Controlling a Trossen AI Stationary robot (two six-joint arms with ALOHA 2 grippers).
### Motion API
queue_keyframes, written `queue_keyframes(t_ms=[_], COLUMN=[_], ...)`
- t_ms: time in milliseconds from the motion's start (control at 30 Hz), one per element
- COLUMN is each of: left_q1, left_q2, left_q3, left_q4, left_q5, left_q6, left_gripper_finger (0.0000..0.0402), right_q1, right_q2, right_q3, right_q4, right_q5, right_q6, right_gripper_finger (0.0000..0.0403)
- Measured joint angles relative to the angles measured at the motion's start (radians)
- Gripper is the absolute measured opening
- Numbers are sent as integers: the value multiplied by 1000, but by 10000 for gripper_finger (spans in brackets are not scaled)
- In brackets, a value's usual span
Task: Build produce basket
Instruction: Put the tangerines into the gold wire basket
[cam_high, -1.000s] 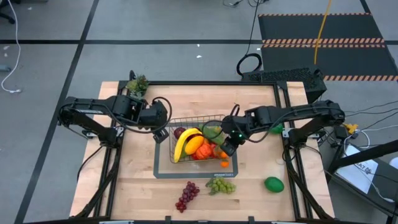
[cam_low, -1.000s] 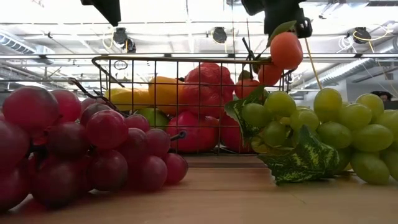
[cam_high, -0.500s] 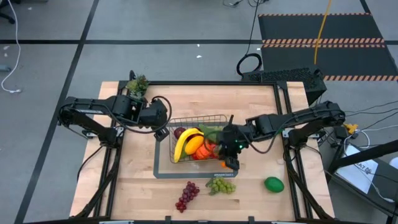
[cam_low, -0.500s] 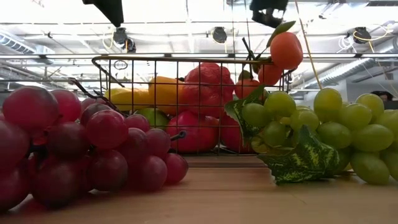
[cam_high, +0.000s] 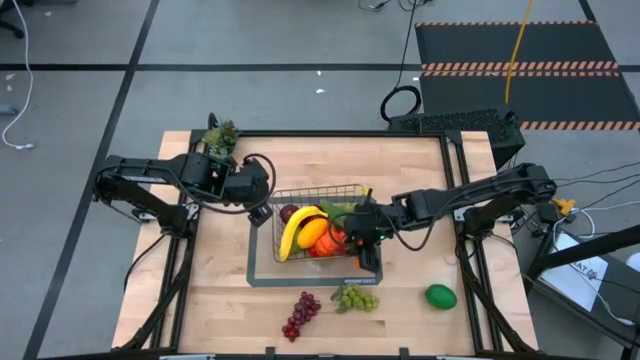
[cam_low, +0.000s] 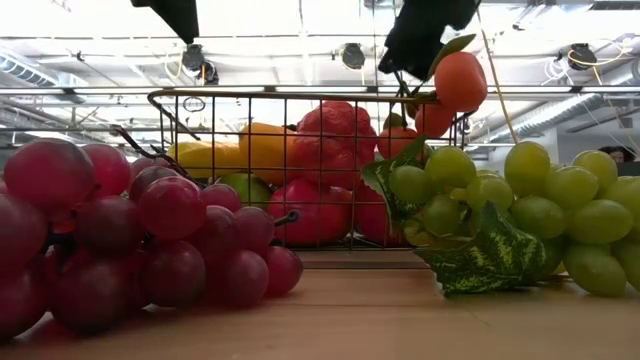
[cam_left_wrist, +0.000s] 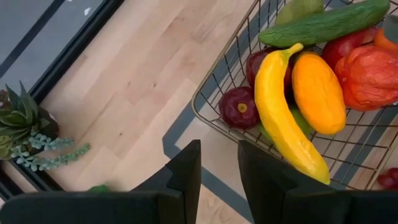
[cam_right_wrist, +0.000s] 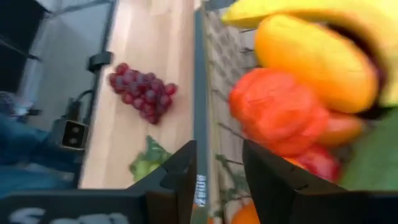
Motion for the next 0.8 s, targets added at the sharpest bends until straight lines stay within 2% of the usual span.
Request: queue_keyframes(t_ms=[67,167,333,633,800], left_q1=[-6,-19,-54,-76,-75], left_q2=[0,0,0,0,0], left_q3=[0,0,0,0,0], left_q4=[0,0,-2,-2,-1], left_q5=[0,2,11,11,11], left_q6=[-7,-22,-29,-25,-30], left_gripper_finger=[108,108,108,108,108], right_q1=[-5,-1,2,-15,-39], right_q2=[0,0,0,-11,-34], right_q3=[-42,-82,-97,-13,15], right_q4=[40,70,109,101,99], right_q5=[-39,-40,-37,-30,97], right_q6=[14,51,88,84,26], right_gripper_finger=[108,81,13,5,5])
